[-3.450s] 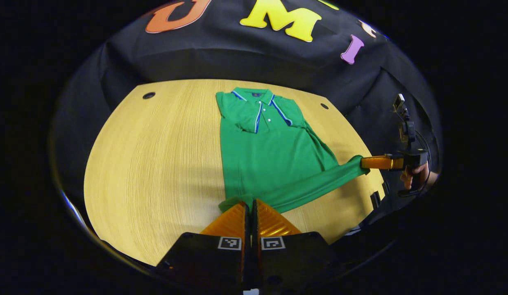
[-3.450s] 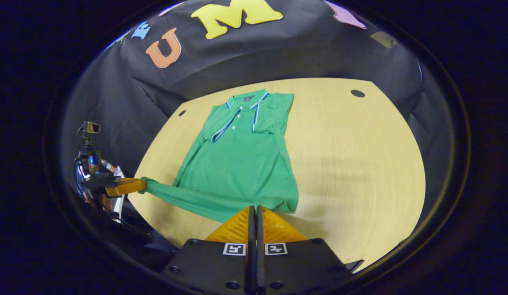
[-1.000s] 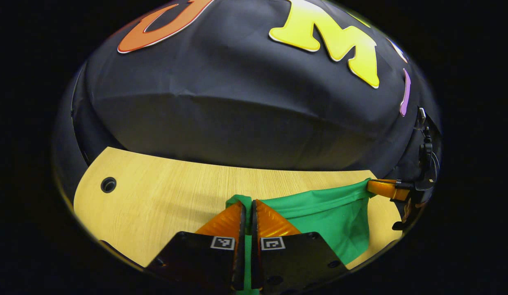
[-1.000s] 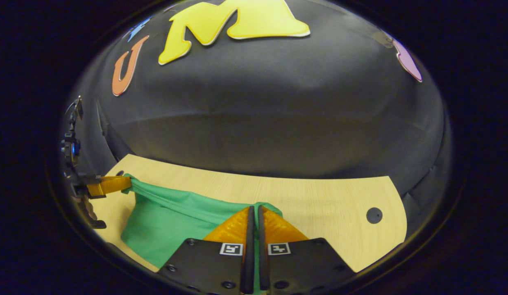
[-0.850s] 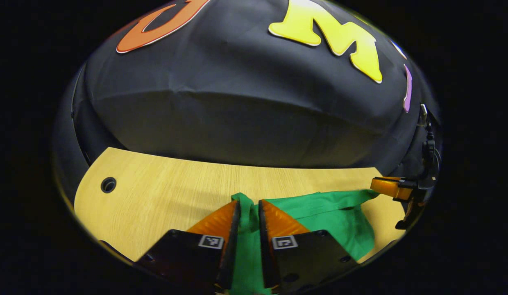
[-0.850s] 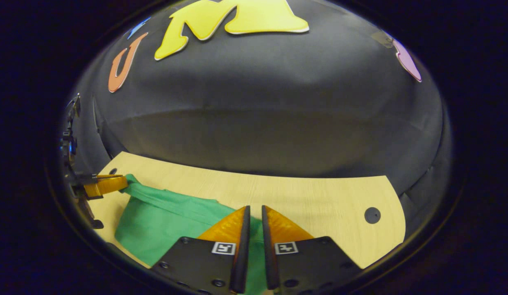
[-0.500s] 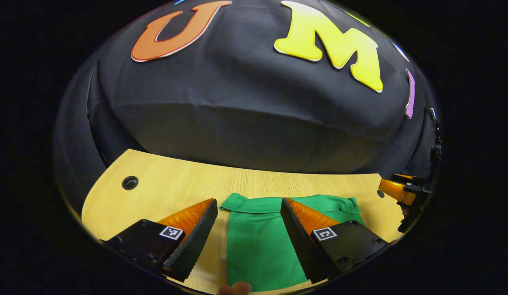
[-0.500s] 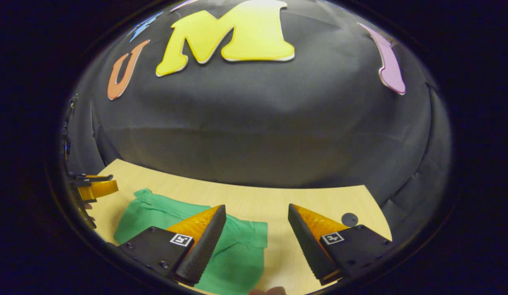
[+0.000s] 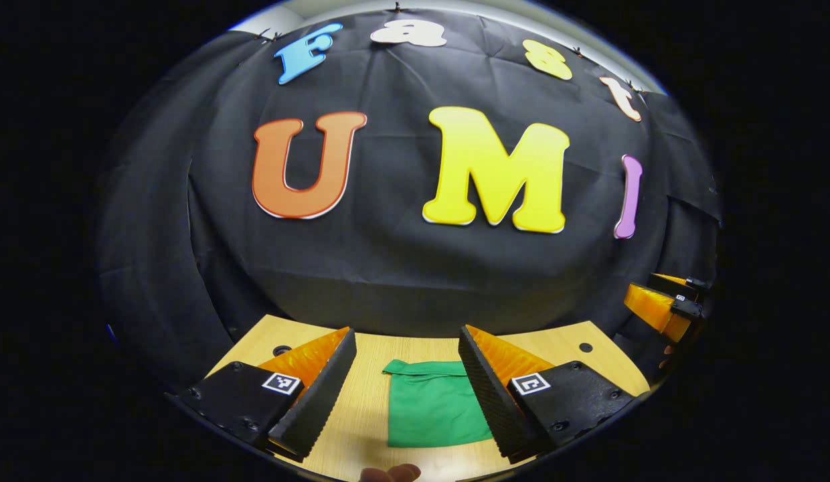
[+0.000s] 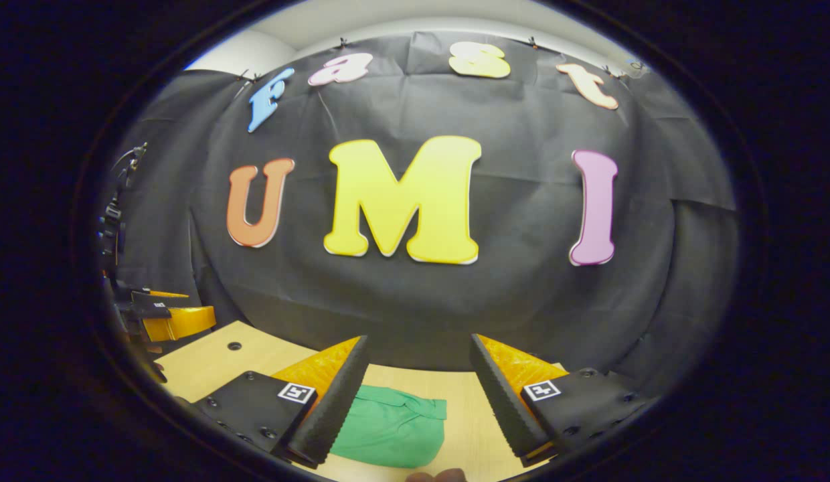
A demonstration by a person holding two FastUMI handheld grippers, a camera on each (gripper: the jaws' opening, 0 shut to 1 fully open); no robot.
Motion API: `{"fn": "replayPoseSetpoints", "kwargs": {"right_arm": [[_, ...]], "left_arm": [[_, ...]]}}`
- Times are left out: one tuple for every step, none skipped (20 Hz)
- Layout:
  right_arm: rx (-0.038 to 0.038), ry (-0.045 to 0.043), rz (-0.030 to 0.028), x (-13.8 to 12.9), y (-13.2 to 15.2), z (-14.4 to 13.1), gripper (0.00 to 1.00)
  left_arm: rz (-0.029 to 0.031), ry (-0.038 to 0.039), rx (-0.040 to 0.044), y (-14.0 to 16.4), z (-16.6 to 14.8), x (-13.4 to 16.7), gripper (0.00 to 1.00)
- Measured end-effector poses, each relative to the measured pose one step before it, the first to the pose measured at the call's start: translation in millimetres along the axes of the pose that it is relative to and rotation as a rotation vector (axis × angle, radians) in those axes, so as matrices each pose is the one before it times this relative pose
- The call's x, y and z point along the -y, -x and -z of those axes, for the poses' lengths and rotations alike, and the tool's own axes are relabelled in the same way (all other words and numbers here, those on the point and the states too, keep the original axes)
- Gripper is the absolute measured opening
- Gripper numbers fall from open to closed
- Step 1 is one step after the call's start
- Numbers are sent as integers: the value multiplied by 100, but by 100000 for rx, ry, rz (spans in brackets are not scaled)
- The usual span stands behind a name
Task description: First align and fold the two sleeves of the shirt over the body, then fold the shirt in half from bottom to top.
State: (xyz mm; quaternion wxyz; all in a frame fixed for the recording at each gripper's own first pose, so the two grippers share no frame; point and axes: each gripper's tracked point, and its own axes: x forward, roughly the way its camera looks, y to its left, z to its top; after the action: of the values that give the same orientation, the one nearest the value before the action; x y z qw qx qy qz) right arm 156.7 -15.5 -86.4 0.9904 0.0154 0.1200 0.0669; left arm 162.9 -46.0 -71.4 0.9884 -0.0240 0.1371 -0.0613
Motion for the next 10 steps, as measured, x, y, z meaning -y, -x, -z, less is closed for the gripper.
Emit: {"fn": "replayPoseSetpoints", "kwargs": {"right_arm": [[2172,106,-170,-463,1887,-930,96],[2260,-447,747,-346,1857,-937,92],[2170,-884,292,-269,1856,-687,97],[2072,-909,1635,-110,1502,-713,92],[984,-1780,1147,118,1261,-264,94],[258,-1939,-503,-526,1300,-101,96],[414,109,-786,-296,1533,-44,96],[1035,2163,158,-38,971,-38,92],[604,1635,340,65,868,119,92],[-252,255,-1080,-394,1072,342,92]], "left_arm": [[629,706,2055,1947,-815,498,98],[825,629,1882,2077,-583,392,99],[-214,583,1594,1959,-568,424,98],[-220,92,1814,1812,-437,233,98],[12,-348,1631,1348,-364,86,98],[-605,-276,2011,1447,-139,197,98],[97,-356,1978,1338,-95,181,98],[311,-1405,1298,1187,-13,251,98],[-403,-1249,-466,997,612,-23,98],[-144,-411,-332,892,370,49,98]]}}
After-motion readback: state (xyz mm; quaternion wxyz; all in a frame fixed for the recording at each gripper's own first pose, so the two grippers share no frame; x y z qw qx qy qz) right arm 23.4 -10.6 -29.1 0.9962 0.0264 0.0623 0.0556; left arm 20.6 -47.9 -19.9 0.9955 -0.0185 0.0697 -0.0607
